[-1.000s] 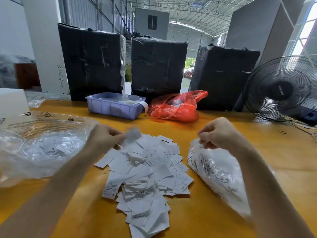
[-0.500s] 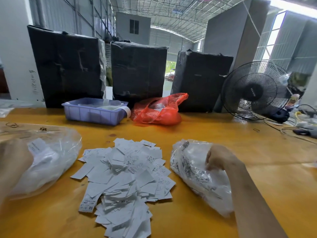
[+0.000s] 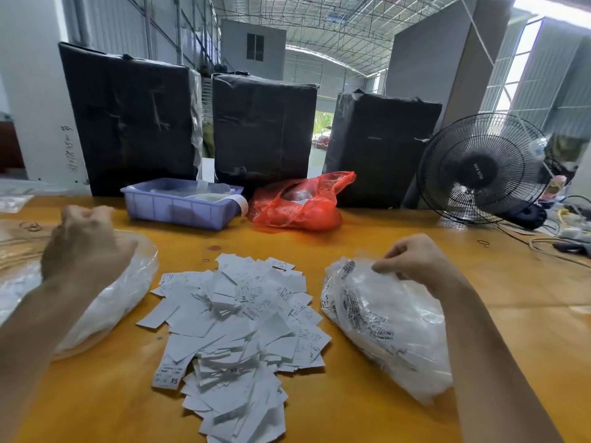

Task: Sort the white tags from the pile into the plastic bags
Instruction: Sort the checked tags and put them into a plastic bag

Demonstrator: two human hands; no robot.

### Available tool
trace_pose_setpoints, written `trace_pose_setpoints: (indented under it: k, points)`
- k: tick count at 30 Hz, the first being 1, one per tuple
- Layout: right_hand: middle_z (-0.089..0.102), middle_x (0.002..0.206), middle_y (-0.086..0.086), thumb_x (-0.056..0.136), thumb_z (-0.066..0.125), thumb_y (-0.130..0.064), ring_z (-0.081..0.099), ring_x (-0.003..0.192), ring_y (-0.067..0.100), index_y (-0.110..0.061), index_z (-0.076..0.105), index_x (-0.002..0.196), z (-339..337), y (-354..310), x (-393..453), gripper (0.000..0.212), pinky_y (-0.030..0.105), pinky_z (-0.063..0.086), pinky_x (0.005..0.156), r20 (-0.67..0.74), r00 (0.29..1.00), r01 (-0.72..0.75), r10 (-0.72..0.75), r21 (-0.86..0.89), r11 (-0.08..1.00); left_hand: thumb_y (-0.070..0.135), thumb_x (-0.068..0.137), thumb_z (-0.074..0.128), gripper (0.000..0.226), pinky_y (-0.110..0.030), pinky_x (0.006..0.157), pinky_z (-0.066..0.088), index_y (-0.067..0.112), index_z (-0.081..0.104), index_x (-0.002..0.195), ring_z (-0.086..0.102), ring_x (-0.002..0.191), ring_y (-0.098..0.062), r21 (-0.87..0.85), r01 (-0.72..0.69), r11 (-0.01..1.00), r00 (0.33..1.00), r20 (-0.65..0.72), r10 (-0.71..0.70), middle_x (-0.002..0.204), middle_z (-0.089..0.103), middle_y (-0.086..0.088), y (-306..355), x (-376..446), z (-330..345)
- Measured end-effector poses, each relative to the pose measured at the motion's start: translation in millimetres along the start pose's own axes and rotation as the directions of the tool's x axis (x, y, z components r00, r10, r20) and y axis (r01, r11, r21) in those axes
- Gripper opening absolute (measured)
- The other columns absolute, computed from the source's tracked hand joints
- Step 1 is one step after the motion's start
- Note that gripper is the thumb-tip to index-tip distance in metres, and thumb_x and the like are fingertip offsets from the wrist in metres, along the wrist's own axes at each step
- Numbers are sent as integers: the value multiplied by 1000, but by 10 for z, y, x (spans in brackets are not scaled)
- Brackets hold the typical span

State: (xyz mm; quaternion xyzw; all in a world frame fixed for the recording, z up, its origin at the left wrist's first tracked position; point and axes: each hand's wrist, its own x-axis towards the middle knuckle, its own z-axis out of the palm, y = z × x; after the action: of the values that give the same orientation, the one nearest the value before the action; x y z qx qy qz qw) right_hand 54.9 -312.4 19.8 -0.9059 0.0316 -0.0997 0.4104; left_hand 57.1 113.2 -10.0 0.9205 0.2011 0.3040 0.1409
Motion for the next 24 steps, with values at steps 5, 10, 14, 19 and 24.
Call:
trace_pose_setpoints:
  k: [5,10,14,19,24]
  points:
    - [66,64,10,67,77,-2,60,58,17,-8,65,60,98,-172,53,15,29,51,56,-150,977,136,-152,-116,984,23,77,76,54,-41,79,45,6,56,125,56,99,-36,-221,-292,931,956,-62,285,116,54,-22,562,-383,-176]
    - [71,92,14,75,65,9,68,84,25,4,70,89,290,209,79,16,41,58,74,33,990,-98,134,-510,855,24,82,71,49,-32,86,41,10,56,126,55,106,-26,-390,-344,854,916,62,397,120,56,-11,843,-689,-149]
    - [67,75,3,76,70,5,63,73,18,-9,71,77,181,277,55,14,23,49,57,62,986,-123,152,-339,933,23,81,72,45,-24,76,36,10,58,121,53,92,-14,-436,-364,823,901,58,429,116,58,-7,875,-732,-95]
    - [71,90,9,83,67,-10,65,90,24,-8,75,83,80,170,55,8,38,53,83,100,992,-59,81,-202,978,20,81,73,39,-14,65,34,10,62,117,51,86,-9,-462,-394,795,891,21,454,111,60,-4,901,-748,-91]
    - [70,74,4,76,76,-8,63,71,16,-14,73,68,-40,20,15,10,31,54,67,2,995,91,-95,-305,948,22,82,71,33,-29,76,46,11,64,113,58,92,-17,-465,-411,784,874,43,484,109,61,-5,952,-819,-110]
